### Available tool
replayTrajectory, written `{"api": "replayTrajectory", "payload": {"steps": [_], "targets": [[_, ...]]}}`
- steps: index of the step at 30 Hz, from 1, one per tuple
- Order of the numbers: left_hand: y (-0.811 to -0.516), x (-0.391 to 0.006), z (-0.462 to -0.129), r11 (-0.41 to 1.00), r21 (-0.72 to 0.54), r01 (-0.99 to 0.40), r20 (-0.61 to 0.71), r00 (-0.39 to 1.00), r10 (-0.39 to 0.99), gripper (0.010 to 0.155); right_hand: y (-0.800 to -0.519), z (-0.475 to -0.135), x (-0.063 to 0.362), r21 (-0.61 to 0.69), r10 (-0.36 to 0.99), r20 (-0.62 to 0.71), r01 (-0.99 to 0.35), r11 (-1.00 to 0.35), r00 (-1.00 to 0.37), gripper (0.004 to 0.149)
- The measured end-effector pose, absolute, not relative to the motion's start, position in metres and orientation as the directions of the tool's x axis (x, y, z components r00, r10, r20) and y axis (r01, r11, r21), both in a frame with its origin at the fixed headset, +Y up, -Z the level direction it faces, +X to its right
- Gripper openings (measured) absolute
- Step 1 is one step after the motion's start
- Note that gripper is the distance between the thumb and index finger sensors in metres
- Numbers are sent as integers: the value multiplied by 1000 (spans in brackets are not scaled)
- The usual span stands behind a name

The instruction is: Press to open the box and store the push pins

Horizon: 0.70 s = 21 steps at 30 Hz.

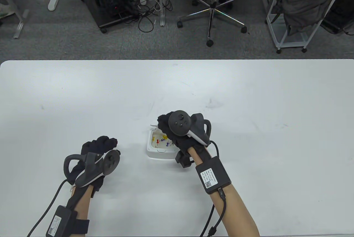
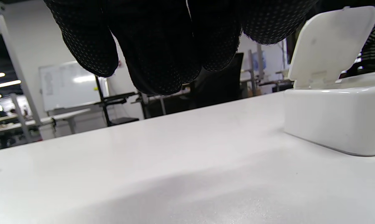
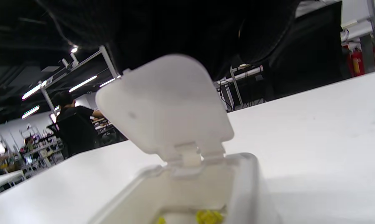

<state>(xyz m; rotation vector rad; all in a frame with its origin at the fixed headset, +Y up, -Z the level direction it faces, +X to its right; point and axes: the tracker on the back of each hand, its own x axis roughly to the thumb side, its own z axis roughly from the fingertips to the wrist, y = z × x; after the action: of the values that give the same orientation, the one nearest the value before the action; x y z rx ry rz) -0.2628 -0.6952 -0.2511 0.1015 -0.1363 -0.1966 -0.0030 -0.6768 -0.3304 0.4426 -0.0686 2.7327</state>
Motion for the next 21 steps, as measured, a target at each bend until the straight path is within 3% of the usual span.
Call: {"api": "replayTrajectory", "payload": {"steps": [2, 7, 13, 21], "targets": [[-697, -263, -251, 976, 105, 189, 124, 972, -201, 51, -684, -321, -8, 12, 268, 345, -281, -960, -900, 41], [-700, -262, -252, 981, 87, 171, 127, 975, -182, 51, -708, -316, -21, 87, 211, 327, -193, -977, -921, 41], [-699, -262, -252, 980, 95, 173, 130, 974, -185, 51, -720, -317, -32, 15, 51, 313, -48, -999, -948, 40], [-701, -262, -255, 979, 89, 183, 131, 972, -194, 51, -724, -316, -30, 32, 90, 299, -84, -996, -950, 40]]}}
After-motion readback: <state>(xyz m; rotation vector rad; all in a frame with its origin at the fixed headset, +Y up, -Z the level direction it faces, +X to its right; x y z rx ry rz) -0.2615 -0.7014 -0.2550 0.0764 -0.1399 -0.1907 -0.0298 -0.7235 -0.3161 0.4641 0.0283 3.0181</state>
